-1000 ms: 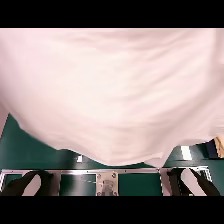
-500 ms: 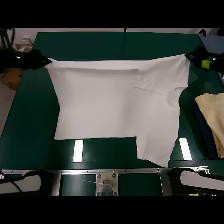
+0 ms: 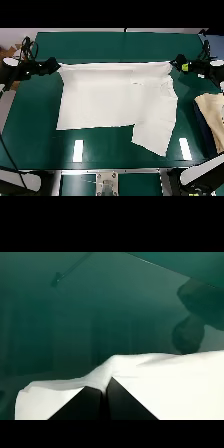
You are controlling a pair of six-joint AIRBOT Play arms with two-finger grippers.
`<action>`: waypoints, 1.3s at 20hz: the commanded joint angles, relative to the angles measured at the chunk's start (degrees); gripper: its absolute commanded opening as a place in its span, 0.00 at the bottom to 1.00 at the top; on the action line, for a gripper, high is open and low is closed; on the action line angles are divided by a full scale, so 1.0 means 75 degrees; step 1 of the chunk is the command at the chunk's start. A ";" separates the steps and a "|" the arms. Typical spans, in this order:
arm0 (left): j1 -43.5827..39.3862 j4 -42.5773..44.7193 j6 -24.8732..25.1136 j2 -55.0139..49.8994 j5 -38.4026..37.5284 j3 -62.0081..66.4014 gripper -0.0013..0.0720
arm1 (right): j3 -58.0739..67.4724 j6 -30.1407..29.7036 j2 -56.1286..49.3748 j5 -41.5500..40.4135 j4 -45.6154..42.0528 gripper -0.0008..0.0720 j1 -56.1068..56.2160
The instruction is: Fold the shirts.
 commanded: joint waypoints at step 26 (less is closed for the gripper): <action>-0.0160 0.3104 -0.1358 -0.0431 -0.2809 -0.0277 0.05 | -0.2355 0.0801 0.1029 0.2224 -0.3220 0.03 -0.0326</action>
